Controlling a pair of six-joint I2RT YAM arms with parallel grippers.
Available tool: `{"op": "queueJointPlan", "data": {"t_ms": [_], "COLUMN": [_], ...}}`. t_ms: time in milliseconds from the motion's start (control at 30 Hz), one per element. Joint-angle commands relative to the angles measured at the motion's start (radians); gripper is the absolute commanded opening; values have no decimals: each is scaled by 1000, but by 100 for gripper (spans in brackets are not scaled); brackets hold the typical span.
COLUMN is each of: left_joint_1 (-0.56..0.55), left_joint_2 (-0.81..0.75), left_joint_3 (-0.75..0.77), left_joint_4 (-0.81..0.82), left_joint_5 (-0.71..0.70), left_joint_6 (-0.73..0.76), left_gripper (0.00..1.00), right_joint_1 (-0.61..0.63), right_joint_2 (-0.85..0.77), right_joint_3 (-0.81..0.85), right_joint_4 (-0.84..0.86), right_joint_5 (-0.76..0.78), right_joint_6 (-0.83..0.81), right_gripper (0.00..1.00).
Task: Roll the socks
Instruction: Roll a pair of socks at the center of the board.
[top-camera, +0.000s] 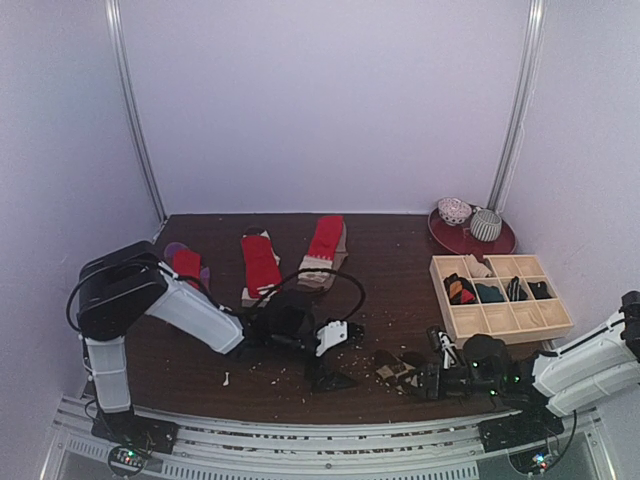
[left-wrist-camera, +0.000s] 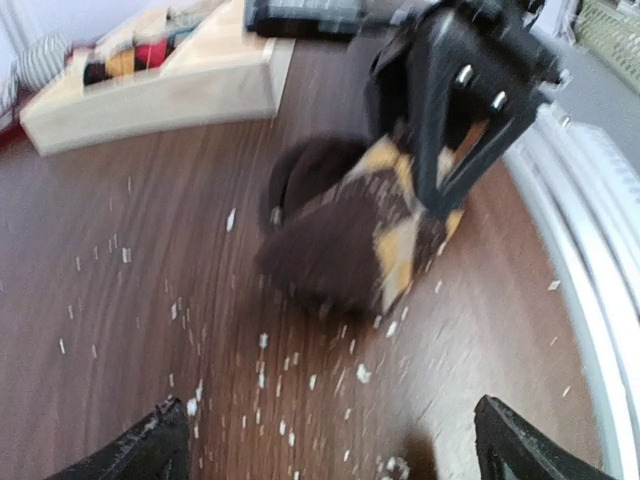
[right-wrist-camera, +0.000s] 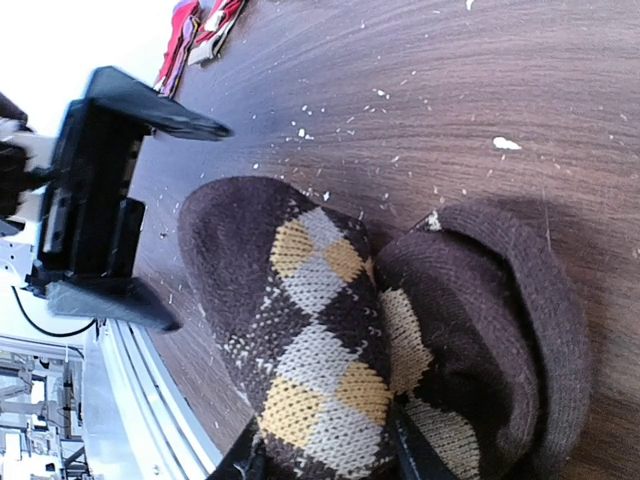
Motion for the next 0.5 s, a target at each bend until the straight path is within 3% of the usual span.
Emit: {"op": "queueJointPlan", "data": {"t_ms": [0,200,467], "left_joint_1": [-8,-14,-43], "left_joint_2": [0,45,141], "left_joint_3": [-35,8,85], "left_joint_4": [337,377,307], "left_joint_5": [124,268,246], "left_joint_6": [-2,-38,-12], "left_gripper": [98,87,87], "right_joint_1": [-4,-5,-4], "right_joint_2": [22,64,83], "right_joint_3": [-97,-96,-103], "right_joint_4": [-37,-7,14], "right_joint_5": [23,20,8], "right_joint_6": [35,37,35], "right_gripper": [33,33,33]}}
